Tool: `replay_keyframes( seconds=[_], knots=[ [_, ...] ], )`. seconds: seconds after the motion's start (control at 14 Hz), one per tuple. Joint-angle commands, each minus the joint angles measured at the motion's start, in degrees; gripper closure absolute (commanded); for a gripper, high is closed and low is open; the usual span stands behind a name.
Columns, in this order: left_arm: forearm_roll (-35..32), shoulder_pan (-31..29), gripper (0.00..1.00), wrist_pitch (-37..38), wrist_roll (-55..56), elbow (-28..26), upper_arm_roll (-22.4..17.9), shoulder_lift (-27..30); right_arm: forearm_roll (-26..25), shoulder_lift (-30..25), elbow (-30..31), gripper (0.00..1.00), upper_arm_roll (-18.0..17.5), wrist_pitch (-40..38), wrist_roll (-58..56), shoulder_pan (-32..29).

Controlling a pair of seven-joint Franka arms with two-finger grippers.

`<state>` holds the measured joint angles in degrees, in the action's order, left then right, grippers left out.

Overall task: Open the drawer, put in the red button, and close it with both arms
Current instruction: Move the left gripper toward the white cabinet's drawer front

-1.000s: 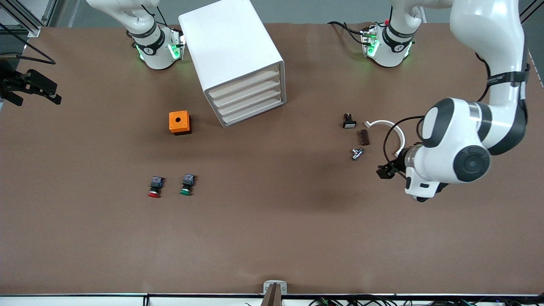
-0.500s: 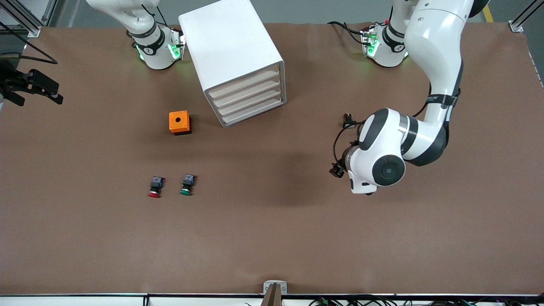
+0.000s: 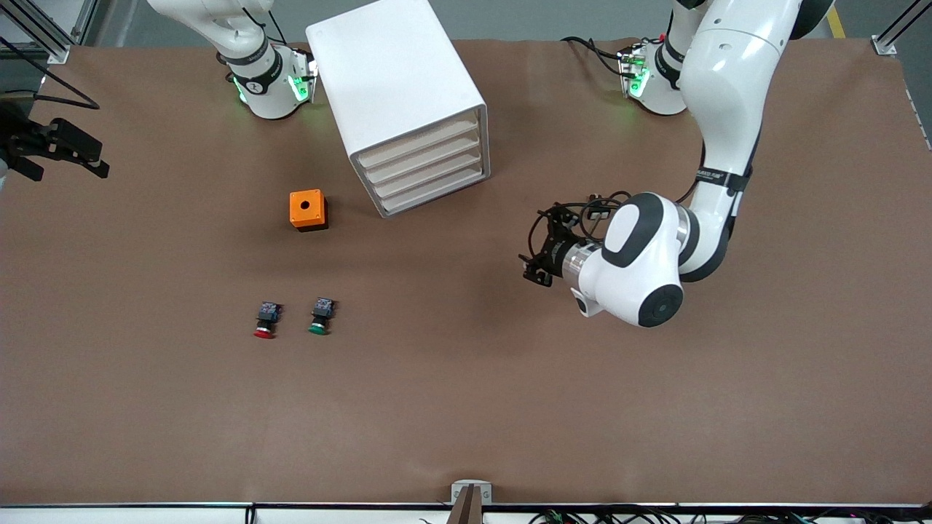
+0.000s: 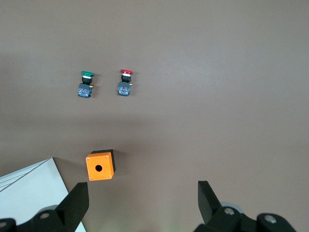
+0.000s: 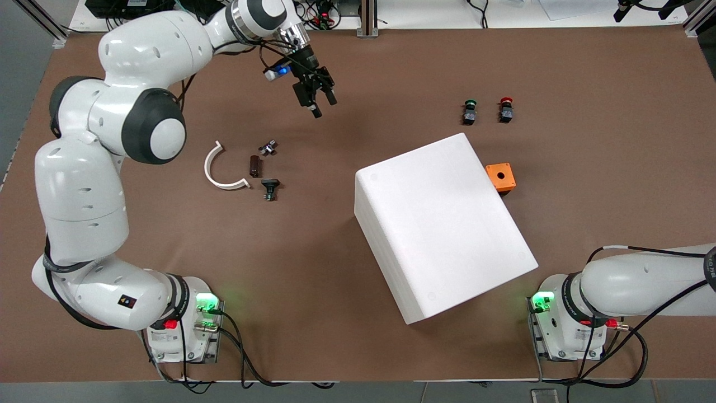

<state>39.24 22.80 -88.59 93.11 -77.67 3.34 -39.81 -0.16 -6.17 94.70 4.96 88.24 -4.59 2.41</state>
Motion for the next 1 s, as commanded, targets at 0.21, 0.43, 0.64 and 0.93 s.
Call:
replay_keyframes(
  seconds=[0.21, 0.43, 0.64, 0.93],
  knots=[
    [11.73, 0.31, 0.0, 4.39, 20.06, 1.56, 2.19, -4.12, -0.63, -0.42, -0.39, 0.0, 0.13, -0.79, 0.29, 0.49],
    [15.42, 0.4, 0.0, 4.48, 28.6, 1.47, 3.87, -5.8, -0.63, -0.42, -0.39, 0.0, 0.13, -0.79, 0.29, 0.49],
    [17.01, 1.71, 0.0, 4.57, 32.04, 1.38, 4.57, -7.64, -0.63, -0.42, -0.39, 0.0, 0.13, -0.79, 0.29, 0.49],
    [20.96, 3.38, 0.23, 5.62, 35.46, 1.12, 4.57, -9.57, -0.63, -0.42, -0.39, 0.0, 0.13, -0.7, 0.29, 0.41]
  ],
)
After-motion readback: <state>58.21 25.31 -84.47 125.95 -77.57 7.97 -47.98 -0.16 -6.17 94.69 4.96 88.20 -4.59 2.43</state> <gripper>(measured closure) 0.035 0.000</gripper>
